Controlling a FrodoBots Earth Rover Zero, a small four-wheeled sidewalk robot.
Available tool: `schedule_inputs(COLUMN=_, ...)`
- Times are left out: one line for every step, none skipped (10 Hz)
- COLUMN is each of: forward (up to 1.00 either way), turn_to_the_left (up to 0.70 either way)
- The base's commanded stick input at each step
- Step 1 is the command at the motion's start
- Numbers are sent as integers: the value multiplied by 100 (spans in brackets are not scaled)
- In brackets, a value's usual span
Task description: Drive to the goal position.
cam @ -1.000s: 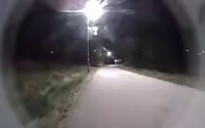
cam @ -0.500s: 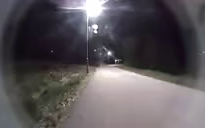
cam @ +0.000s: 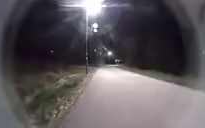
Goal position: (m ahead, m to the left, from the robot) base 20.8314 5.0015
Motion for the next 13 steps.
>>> schedule_inputs(forward=70, turn_to_the_left=1)
schedule_inputs(forward=70, turn_to_the_left=1)
schedule_inputs(forward=70, turn_to_the_left=1)
schedule_inputs(forward=70, turn_to_the_left=1)
schedule_inputs(forward=70, turn_to_the_left=1)
schedule_inputs(forward=70, turn_to_the_left=1)
schedule_inputs(forward=70, turn_to_the_left=1)
schedule_inputs(forward=70, turn_to_the_left=2)
schedule_inputs(forward=70, turn_to_the_left=3)
schedule_inputs(forward=70, turn_to_the_left=4)
schedule_inputs(forward=70, turn_to_the_left=4)
schedule_inputs(forward=70, turn_to_the_left=3)
schedule_inputs(forward=70, turn_to_the_left=1)
